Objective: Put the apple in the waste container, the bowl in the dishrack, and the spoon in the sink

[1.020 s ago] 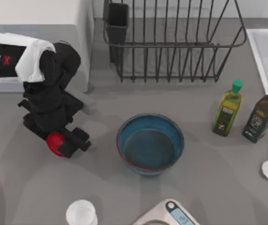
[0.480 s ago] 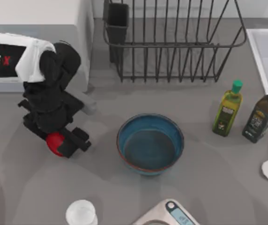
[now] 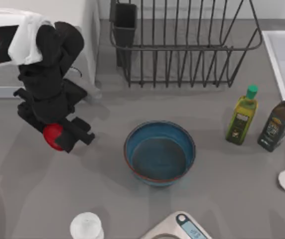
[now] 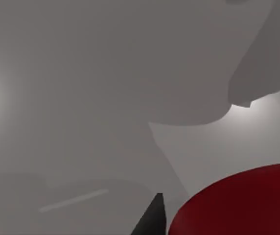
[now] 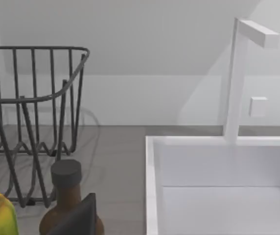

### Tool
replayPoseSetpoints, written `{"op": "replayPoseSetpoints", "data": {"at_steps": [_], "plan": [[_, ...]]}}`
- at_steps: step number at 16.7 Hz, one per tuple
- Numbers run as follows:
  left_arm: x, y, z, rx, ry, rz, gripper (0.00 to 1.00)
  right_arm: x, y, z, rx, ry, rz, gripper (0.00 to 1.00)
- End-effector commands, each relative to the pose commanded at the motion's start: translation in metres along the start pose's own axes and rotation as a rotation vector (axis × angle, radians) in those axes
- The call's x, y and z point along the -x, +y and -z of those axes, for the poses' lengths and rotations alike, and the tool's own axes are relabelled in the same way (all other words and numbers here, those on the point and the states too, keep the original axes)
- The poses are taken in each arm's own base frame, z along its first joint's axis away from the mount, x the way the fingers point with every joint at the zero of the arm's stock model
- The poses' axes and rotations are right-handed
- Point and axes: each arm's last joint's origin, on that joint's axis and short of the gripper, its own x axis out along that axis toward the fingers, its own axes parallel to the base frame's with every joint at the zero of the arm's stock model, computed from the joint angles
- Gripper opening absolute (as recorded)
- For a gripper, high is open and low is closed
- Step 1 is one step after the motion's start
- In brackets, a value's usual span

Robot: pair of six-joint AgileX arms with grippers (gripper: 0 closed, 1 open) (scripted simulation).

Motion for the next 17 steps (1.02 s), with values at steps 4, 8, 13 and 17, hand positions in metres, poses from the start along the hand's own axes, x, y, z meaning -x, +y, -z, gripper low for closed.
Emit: {"op": "replayPoseSetpoints", "data": {"at_steps": [4, 8, 13, 17], "plan": [[0.037, -0.001, 0.005, -0.001, 0.019, 0.006, 0.00, 0.000, 0.000, 0.000, 0.000, 0.000, 0.000, 1.00], [0.053, -0.001, 0.007, 0.002, -0.004, -0.001, 0.00, 0.000, 0.000, 0.000, 0.000, 0.000, 0.000, 1.00], [0.046, -0.003, 0.008, 0.031, 0.009, 0.008, 0.00, 0.000, 0.000, 0.000, 0.000, 0.000, 0.000, 1.00], [0.027, -0.003, 0.020, 0.235, 0.045, 0.039, 0.00, 0.000, 0.000, 0.000, 0.000, 0.000, 0.000, 1.00]]}}
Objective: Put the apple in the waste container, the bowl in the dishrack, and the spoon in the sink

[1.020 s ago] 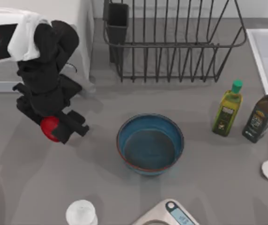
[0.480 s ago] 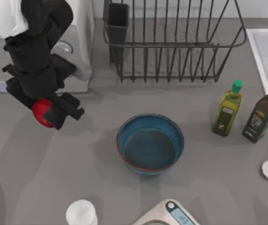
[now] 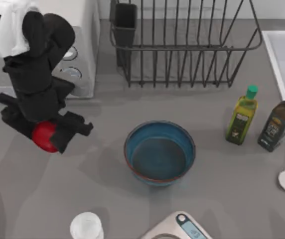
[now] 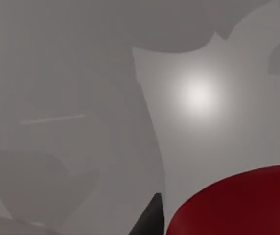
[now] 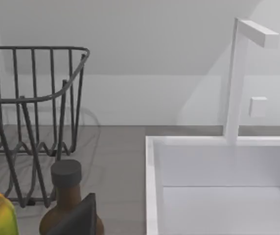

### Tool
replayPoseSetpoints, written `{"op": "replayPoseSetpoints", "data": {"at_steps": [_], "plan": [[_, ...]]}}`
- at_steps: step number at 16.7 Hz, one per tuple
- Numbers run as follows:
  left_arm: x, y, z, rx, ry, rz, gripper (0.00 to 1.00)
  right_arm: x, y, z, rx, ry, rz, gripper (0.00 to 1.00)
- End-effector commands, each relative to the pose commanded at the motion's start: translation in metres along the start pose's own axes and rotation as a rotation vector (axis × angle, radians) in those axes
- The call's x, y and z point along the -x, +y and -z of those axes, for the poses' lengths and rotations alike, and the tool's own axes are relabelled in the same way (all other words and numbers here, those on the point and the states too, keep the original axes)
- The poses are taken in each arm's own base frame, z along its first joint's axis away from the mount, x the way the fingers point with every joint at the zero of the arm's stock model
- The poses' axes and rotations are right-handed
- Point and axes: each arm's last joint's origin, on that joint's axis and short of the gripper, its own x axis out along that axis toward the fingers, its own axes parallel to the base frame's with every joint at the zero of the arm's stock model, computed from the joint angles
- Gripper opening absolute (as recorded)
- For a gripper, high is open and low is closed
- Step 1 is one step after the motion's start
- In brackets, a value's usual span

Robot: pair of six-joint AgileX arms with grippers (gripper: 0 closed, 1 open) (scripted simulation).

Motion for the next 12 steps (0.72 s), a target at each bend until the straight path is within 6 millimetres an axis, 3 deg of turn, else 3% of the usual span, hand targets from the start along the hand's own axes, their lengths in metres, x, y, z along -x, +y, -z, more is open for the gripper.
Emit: {"op": "replayPoseSetpoints", "data": {"at_steps": [5, 8, 12], "plan": [[-0.007, 0.036, 0.032, 0.552, 0.006, 0.039, 0.00, 0.000, 0.000, 0.000, 0.000, 0.000, 0.000, 1.00], [0.004, 0.070, 0.063, 0.940, -0.024, 0.066, 0.00, 0.000, 0.000, 0.000, 0.000, 0.000, 0.000, 1.00], [0.030, 0.111, 0.120, 1.420, -0.090, 0.099, 0.00, 0.000, 0.000, 0.000, 0.000, 0.000, 0.000, 1.00]]}}
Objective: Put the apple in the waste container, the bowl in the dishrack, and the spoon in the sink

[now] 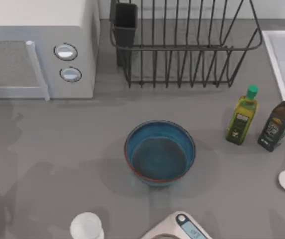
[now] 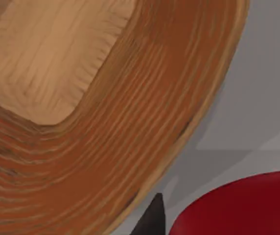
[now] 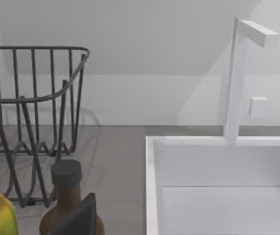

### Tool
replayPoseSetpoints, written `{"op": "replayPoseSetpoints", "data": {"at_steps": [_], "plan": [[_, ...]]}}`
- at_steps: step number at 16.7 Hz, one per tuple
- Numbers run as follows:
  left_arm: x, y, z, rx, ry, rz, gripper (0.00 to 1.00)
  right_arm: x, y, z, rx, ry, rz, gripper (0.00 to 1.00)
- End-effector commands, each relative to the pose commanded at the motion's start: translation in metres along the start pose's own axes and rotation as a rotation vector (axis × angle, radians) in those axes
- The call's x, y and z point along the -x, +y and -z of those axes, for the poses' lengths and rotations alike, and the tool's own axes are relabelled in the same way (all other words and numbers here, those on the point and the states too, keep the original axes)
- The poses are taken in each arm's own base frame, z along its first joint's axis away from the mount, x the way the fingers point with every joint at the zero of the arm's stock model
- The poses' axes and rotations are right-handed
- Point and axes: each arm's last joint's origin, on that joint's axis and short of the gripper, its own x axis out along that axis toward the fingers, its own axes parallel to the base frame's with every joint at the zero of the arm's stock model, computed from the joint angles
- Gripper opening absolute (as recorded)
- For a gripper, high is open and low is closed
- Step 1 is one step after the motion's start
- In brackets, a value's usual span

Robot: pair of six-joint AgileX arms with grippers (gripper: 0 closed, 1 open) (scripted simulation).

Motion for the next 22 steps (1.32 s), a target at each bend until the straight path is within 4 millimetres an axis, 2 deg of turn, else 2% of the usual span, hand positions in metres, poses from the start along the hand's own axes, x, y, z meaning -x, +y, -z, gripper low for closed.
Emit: {"op": "replayPoseSetpoints", "data": {"at_steps": [3, 6, 8, 12, 15, 22], "plan": [[0.025, 0.043, -0.011, 0.289, -0.044, 0.038, 0.00, 0.000, 0.000, 0.000, 0.000, 0.000, 0.000, 1.00], [0.043, 0.073, -0.011, 0.464, -0.078, 0.061, 0.00, 0.000, 0.000, 0.000, 0.000, 0.000, 0.000, 1.00], [0.047, 0.080, -0.010, 0.503, -0.086, 0.066, 0.00, 0.000, 0.000, 0.000, 0.000, 0.000, 0.000, 1.00], [0.047, 0.078, -0.011, 0.496, -0.085, 0.065, 0.00, 0.000, 0.000, 0.000, 0.000, 0.000, 0.000, 1.00], [0.036, 0.078, -0.012, 0.494, -0.082, 0.061, 0.00, 0.000, 0.000, 0.000, 0.000, 0.000, 0.000, 1.00], [-0.020, 0.078, -0.017, 0.501, -0.089, 0.068, 0.00, 0.000, 0.000, 0.000, 0.000, 0.000, 0.000, 1.00]]}}
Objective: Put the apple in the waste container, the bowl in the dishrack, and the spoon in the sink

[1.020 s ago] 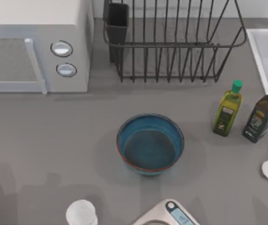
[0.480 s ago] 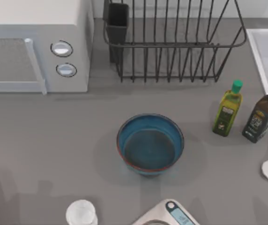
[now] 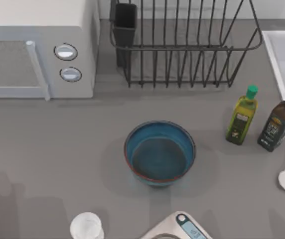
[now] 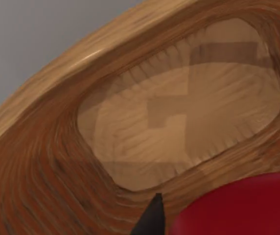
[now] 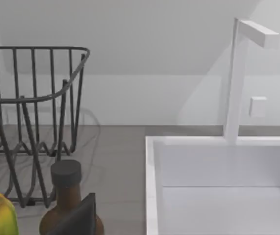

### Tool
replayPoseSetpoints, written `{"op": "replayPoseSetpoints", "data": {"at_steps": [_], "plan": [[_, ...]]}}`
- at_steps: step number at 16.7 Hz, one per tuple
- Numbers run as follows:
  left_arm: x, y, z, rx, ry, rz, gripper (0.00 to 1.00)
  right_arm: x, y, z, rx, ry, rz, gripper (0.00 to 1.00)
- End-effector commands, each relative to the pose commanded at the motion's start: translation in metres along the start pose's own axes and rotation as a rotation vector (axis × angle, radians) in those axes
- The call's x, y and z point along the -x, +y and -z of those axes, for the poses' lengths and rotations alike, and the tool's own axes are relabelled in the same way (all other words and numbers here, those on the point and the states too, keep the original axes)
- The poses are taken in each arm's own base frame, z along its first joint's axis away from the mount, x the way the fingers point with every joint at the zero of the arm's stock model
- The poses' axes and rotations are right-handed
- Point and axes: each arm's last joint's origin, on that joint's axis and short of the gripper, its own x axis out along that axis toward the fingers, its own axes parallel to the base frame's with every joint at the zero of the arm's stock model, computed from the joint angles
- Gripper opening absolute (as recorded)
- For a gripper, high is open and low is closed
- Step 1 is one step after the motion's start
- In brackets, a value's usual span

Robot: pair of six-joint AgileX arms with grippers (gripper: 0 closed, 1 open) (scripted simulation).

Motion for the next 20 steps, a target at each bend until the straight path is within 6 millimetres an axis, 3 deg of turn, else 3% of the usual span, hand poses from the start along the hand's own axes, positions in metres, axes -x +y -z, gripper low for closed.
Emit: {"op": "replayPoseSetpoints", "data": {"at_steps": [4, 17, 20], "plan": [[-0.0019, 0.0002, -0.0001, 0.002, 0.002, -0.003, 0.00, 0.0000, 0.0000, 0.0000, 0.000, 0.000, 0.000, 1.00], [-0.0019, 0.0002, -0.0001, 0.002, 0.002, -0.003, 0.98, 0.0000, 0.0000, 0.0000, 0.000, 0.000, 0.000, 1.00], [-0.0019, 0.0002, -0.0001, 0.002, 0.002, -0.003, 1.00, 0.0000, 0.0000, 0.0000, 0.000, 0.000, 0.000, 1.00]]}}
